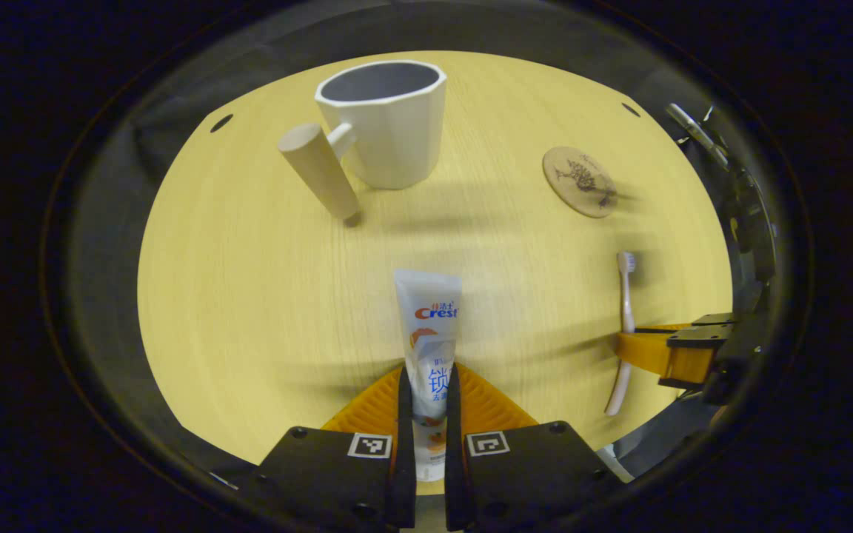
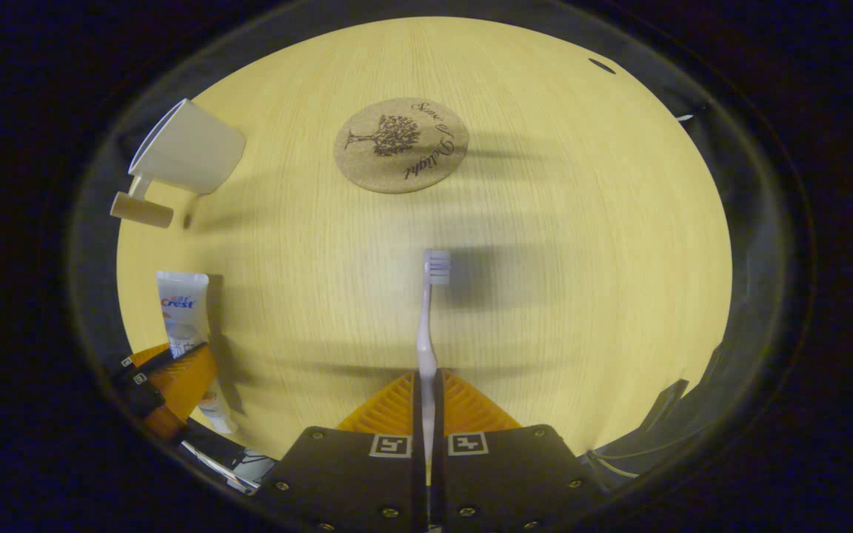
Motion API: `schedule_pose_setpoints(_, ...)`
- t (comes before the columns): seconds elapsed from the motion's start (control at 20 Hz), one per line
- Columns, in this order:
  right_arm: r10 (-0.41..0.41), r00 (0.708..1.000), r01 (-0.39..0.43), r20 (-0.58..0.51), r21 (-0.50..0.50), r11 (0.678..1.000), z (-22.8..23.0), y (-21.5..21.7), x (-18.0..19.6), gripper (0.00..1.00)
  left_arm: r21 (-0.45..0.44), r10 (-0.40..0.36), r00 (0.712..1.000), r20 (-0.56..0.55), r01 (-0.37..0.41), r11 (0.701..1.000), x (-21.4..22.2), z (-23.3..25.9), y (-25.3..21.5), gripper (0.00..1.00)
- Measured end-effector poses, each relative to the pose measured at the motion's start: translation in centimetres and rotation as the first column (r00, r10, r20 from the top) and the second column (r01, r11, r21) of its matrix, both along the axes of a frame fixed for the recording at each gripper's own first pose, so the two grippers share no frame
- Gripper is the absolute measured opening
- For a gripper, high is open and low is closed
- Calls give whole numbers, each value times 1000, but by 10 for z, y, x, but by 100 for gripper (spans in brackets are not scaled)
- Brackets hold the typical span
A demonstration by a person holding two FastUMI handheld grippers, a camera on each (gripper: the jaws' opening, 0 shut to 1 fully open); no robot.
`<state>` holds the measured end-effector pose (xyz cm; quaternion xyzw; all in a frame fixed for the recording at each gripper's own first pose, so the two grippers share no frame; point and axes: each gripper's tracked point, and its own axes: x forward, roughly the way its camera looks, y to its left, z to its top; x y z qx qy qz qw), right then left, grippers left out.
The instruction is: Put the toothbrush and toothpaste on the desktop into the cup, then pick up the cup and place it on the coaster on the desktop.
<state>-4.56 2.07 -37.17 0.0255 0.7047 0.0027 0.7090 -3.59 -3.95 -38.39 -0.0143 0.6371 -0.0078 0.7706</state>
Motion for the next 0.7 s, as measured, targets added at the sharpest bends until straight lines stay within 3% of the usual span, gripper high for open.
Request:
schedule_pose_setpoints(0.4, 2, 1000, -2, -2, 6, 1000, -1, 0, 0, 3, -55, -10, 980, 200, 22, 998, 78, 112, -9, 22)
schedule_pose_setpoints(0.7, 2, 1000, -2, -1, 4, 1000, -1, 0, 0, 3, 1, -33, 943, 332, 35, 999, 156, 161, 10, 23)
